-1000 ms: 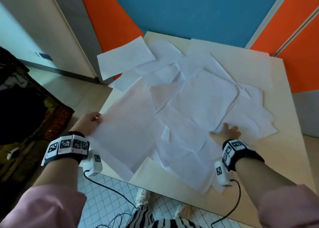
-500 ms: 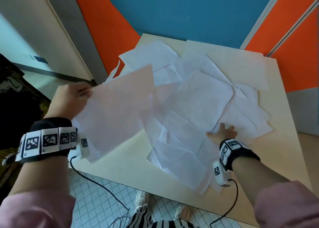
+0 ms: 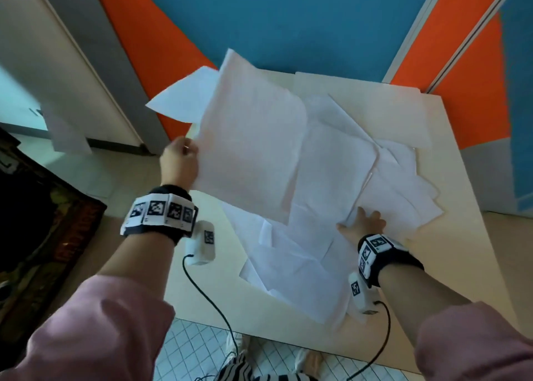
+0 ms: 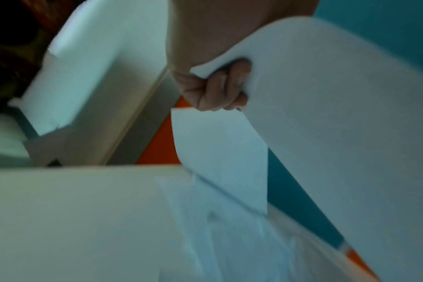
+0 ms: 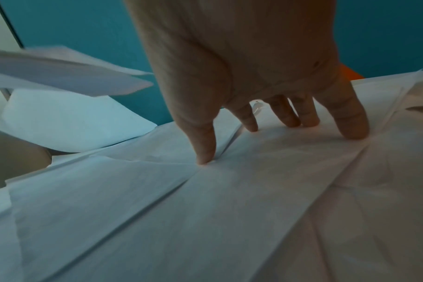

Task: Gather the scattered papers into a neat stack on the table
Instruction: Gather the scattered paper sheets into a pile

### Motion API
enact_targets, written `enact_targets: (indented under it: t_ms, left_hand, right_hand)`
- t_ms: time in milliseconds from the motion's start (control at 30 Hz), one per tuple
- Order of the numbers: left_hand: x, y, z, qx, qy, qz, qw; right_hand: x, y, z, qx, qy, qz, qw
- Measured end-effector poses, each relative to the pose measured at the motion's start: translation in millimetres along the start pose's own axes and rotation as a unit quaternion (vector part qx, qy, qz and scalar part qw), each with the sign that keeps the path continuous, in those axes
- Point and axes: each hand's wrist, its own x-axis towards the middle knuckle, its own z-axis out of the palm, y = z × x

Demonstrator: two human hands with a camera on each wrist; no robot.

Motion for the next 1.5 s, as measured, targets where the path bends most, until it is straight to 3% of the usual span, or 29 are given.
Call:
enact_targets:
  t_ms: [167, 333, 400, 467, 533, 567, 667, 867, 1100, 1200, 1300, 1500]
  left_hand:
    - [-26, -14, 66, 0.074, -0.175, -0.029, 0.981]
    - [-43, -19, 95, 0.217, -0.281, -0.013, 0.935]
    - [-44, -12, 102, 0.278, -0.242, 0.044, 0.928]
    - [-31, -2, 106, 0.303, -0.187, 0.090, 0.930]
    - [-9, 8, 114, 0.315, -0.191, 0.107, 0.923]
    - [2, 11, 118, 0.317, -0.211, 0.101, 0.919]
    - [26, 15, 133, 0.334, -0.255, 0.070, 0.905]
    - [64, -10, 130, 0.318, -0.196, -0.033, 0.927]
    - [70, -6, 135, 0.330, -0.269, 0.036, 0.904]
    - [91, -7, 127, 0.321, -0.233, 0.053, 0.917]
    - [118, -16, 115, 0.331, -0.199, 0.036, 0.922]
    - [147, -34, 110, 0.375, -0.205, 0.009, 0.904]
  right_hand:
    - [-2, 5, -2, -0.010, -0.011, -0.008, 1.000]
    - [-3, 10, -9, 0.040, 0.006, -0.011, 0.999]
    - [-7, 10, -8, 0.063, 0.052, -0.049, 0.995]
    - [-12, 5, -3, 0.032, 0.076, -0.137, 0.987]
    - [-13, -1, 3, -0.008, 0.050, -0.207, 0.977]
    - [-12, -5, 5, -0.019, 0.021, -0.209, 0.977]
    - [-6, -10, 11, -0.044, -0.038, -0.174, 0.983]
    - [-5, -15, 10, -0.036, -0.053, -0.148, 0.987]
    - [-11, -38, 14, -0.033, 0.002, -0.102, 0.994]
    - [-13, -55, 19, -0.037, 0.033, -0.091, 0.995]
    - [-13, -66, 24, -0.012, 0.013, -0.070, 0.997]
    - [-8, -75, 26, -0.009, 0.000, -0.050, 0.999]
